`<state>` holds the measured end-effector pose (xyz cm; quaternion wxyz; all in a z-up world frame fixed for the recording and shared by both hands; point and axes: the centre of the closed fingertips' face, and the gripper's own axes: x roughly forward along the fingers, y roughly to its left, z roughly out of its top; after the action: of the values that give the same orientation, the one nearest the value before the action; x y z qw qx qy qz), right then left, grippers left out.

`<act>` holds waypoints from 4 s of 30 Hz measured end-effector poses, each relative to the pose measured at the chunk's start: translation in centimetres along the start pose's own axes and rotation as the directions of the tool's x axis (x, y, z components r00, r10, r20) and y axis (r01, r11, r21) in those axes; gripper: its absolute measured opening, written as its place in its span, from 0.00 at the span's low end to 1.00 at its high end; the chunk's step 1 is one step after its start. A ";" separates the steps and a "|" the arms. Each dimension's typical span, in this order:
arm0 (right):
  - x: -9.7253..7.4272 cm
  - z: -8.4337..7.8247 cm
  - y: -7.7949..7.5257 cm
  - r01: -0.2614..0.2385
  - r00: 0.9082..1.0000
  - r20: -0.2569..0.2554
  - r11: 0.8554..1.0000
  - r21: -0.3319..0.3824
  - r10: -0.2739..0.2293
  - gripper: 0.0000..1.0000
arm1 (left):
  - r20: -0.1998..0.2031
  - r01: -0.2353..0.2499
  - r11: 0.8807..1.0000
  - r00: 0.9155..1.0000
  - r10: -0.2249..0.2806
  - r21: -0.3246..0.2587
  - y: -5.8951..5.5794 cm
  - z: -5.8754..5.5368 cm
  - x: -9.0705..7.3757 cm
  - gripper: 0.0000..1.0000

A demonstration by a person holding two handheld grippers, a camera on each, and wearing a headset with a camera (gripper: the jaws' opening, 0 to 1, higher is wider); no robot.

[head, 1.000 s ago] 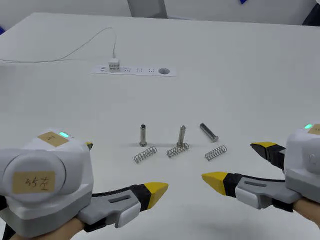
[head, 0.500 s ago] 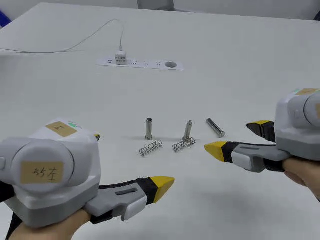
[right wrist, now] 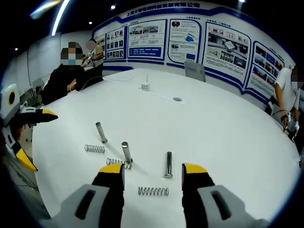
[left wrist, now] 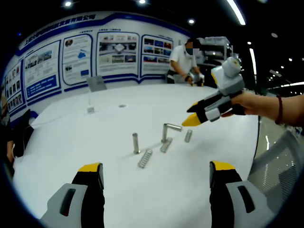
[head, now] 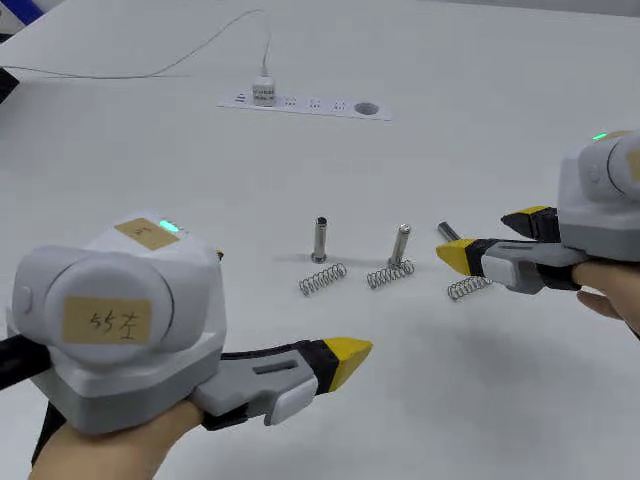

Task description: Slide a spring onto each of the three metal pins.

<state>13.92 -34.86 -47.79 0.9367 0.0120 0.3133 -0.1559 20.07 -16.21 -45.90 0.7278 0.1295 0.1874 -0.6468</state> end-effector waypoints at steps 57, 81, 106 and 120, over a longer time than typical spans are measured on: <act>8.2 -2.0 -3.0 0.045 0.994 -0.106 0.995 0.086 -0.036 0.09 | -0.012 0.027 0.999 1.000 -0.027 -0.027 -0.4 -0.5 0.2 0.91; 4.8 -0.3 -2.8 -0.018 1.000 -0.011 0.976 0.219 0.020 0.08 | 0.022 0.022 1.000 1.000 -0.022 -0.022 -0.3 0.4 -0.1 0.90; 1.4 -1.0 -1.3 0.000 1.000 -0.020 0.997 0.077 0.002 0.08 | 0.050 0.004 1.000 0.999 -0.003 -0.012 0.0 1.0 -0.3 0.86; 1.2 -1.1 -1.1 0.002 1.000 -0.027 0.998 0.055 -0.001 0.09 | 0.043 0.003 1.000 0.999 -0.002 -0.012 0.0 0.8 -0.3 0.83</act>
<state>13.85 -36.17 -49.31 0.9316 0.0396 0.3216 -0.1649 20.09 -16.30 -45.00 0.7316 0.1109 0.1758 -0.6493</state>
